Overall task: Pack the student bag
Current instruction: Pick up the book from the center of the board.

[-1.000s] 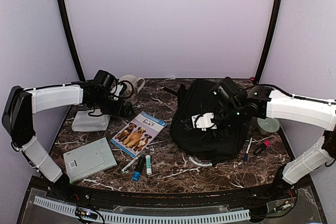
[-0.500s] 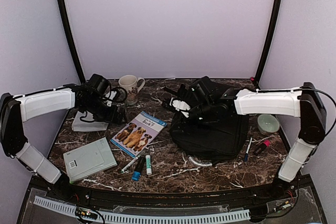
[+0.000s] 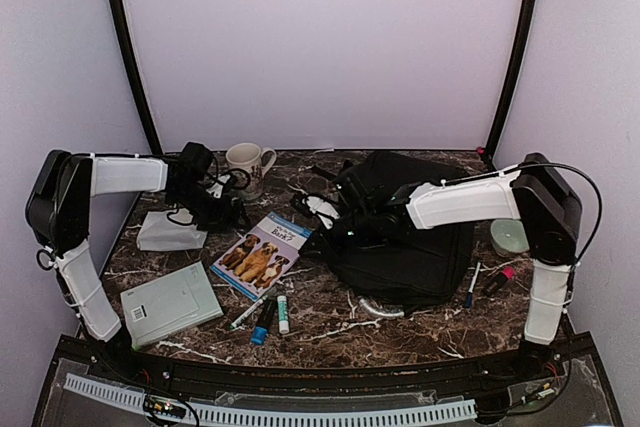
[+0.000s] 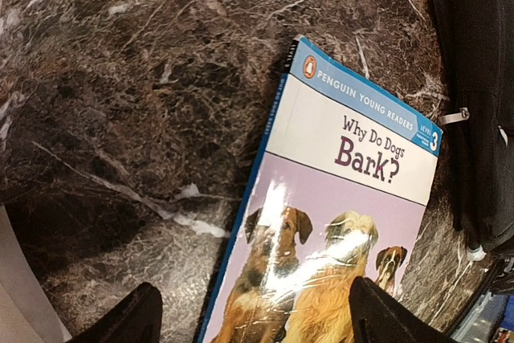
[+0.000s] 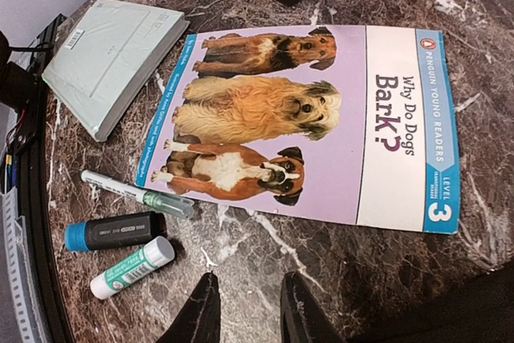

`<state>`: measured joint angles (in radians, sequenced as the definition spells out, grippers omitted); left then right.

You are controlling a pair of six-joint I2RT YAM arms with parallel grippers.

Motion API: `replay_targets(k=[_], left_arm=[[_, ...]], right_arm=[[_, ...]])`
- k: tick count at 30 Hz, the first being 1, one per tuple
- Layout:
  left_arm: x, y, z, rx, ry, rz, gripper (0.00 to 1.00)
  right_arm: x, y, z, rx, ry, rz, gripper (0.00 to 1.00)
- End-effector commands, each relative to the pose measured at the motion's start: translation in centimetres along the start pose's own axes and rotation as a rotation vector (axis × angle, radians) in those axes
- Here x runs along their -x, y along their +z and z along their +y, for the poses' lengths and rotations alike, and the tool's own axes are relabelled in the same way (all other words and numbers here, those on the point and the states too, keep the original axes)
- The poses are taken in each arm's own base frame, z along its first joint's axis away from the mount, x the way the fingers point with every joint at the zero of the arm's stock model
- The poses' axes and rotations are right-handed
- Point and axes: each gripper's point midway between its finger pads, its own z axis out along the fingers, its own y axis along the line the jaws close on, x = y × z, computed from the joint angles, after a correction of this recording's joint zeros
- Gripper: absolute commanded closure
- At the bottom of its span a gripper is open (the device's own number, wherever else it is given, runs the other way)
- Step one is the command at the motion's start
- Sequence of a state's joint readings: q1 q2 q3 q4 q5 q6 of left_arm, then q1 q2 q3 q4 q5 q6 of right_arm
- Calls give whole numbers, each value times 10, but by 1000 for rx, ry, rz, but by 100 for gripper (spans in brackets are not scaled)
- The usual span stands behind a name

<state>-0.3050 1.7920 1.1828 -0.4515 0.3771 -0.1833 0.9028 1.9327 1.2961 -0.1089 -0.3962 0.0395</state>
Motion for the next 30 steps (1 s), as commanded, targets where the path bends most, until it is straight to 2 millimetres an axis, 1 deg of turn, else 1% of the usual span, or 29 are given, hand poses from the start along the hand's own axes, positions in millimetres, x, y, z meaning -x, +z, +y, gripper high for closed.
replay_targets(k=[1, 4, 7, 11, 15, 19, 21, 23, 25, 27, 30], left_arm=[[-1, -2, -3, -81, 12, 42, 19], [-5, 4, 3, -64, 20, 69, 19], [-10, 12, 7, -61, 21, 103, 23], [-16, 20, 15, -38, 19, 133, 26], [-24, 22, 19, -26, 17, 157, 28], [-33, 24, 17, -41, 1, 182, 33], [-41, 28, 22, -14, -10, 206, 33], [-55, 35, 25, 10, -11, 261, 32], [-65, 42, 21, 5, -3, 305, 31], [-74, 48, 14, -20, 1, 342, 31], [-80, 51, 5, -57, -3, 367, 31]], right_arm=[[3, 21, 1, 27, 66, 0, 74], [7, 34, -1, 39, 84, 4, 75], [9, 47, -5, 49, 119, 19, 75], [5, 64, -7, 80, 162, 39, 75], [-11, 83, -21, 73, 204, 89, 77], [-31, 94, -32, 38, 268, 141, 79], [-40, 97, -38, 10, 292, 166, 80], [-48, 99, -46, -35, 299, 188, 83], [-55, 102, -54, -68, 306, 209, 85], [-61, 105, -59, -84, 313, 224, 86], [-66, 108, -63, -86, 321, 233, 87]])
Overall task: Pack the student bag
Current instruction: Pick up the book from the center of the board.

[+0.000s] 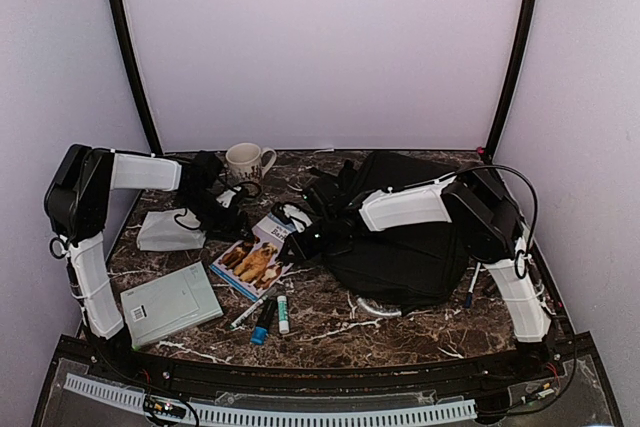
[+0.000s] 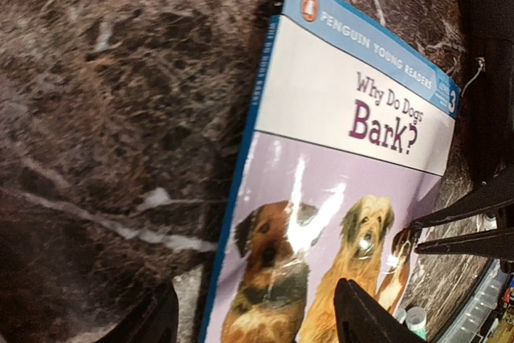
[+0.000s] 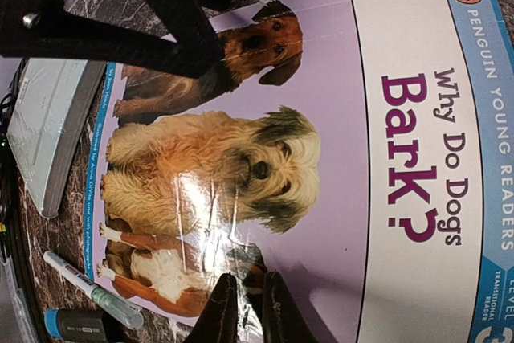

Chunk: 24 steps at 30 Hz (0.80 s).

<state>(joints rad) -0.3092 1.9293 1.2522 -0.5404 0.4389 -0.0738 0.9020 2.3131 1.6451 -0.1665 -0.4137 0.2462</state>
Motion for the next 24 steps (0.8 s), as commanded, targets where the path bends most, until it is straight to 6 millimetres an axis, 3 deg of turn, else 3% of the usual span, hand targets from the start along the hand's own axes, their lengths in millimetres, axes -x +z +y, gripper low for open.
replay_targets(k=[1, 7, 12, 16, 24], left_arm=[[-57, 30, -3, -40, -58, 217, 31], [-58, 26, -35, -247, -90, 231, 35], [-53, 16, -62, -425, -99, 216, 50], [-46, 9, -68, -468, -102, 195, 60], [-35, 6, -68, -531, -162, 162, 67]], right_arm=[[-53, 23, -40, -104, 84, 141, 87], [-64, 34, -41, -92, 82, 169, 87], [-71, 41, -44, -91, 92, 186, 88], [-75, 46, -48, -89, 101, 196, 88], [-77, 49, -51, -87, 107, 201, 88]])
